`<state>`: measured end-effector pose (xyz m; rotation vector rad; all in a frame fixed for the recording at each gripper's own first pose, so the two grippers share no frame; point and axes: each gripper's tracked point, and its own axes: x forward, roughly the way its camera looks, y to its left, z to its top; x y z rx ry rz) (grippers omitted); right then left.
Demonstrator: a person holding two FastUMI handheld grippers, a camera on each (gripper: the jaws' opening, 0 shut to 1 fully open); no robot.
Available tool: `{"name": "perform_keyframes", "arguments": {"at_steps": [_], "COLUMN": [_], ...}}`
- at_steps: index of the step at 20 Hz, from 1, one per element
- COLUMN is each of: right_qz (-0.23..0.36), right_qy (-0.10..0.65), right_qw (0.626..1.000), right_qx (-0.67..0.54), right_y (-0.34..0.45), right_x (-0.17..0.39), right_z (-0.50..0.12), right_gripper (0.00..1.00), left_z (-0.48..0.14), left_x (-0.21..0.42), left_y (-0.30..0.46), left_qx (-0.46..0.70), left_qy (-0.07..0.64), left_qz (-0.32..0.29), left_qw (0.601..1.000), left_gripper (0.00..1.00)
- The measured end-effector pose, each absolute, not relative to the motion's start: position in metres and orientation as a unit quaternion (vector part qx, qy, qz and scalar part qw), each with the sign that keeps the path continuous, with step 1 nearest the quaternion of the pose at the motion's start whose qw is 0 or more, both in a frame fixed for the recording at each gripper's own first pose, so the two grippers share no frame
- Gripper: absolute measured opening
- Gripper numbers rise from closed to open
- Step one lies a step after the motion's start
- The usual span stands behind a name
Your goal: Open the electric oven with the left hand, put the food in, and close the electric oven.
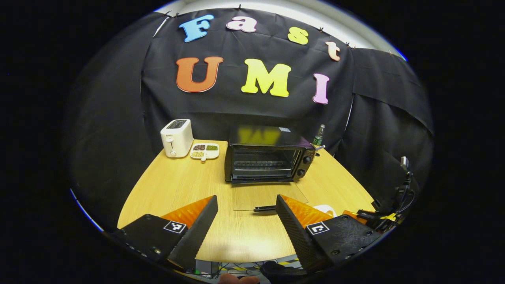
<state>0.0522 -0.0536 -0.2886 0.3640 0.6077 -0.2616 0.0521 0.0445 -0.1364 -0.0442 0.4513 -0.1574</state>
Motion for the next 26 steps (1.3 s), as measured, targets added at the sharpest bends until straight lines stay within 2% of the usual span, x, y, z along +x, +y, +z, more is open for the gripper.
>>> {"name": "perform_keyframes", "arguments": {"at_steps": [10, 11, 14, 18, 24, 26], "right_qz": [-0.164, -0.169, -0.173, -0.170, -0.158, -0.160], "right_qy": [0.327, 0.335, 0.345, 0.352, 0.356, 0.340], "right_qw": [0.897, 0.891, 0.877, 0.861, 0.838, 0.831], "right_qx": [0.247, 0.254, 0.286, 0.326, 0.382, 0.409], "right_y": [-0.057, -0.057, -0.053, -0.052, -0.047, -0.048], "right_x": [0.099, 0.100, 0.103, 0.107, 0.109, 0.107], "right_z": [-0.353, -0.360, -0.372, -0.376, -0.367, -0.352], "right_gripper": [0.95, 0.91, 0.88, 0.72, 0.29, 0.22], "left_z": [-0.137, -0.136, -0.135, -0.136, -0.130, -0.128], "left_x": [0.036, 0.037, 0.037, 0.038, 0.043, 0.044], "left_y": [0.064, 0.065, 0.068, 0.066, 0.060, 0.057], "left_qx": [-0.024, -0.022, -0.018, -0.017, -0.018, -0.016], "left_qy": [0.248, 0.250, 0.250, 0.255, 0.246, 0.244], "left_qz": [-0.046, -0.044, -0.041, -0.044, -0.051, -0.054], "left_qw": [0.967, 0.967, 0.967, 0.966, 0.968, 0.968], "left_gripper": [0.95, 0.95, 0.95, 0.95, 0.95, 0.95]}}
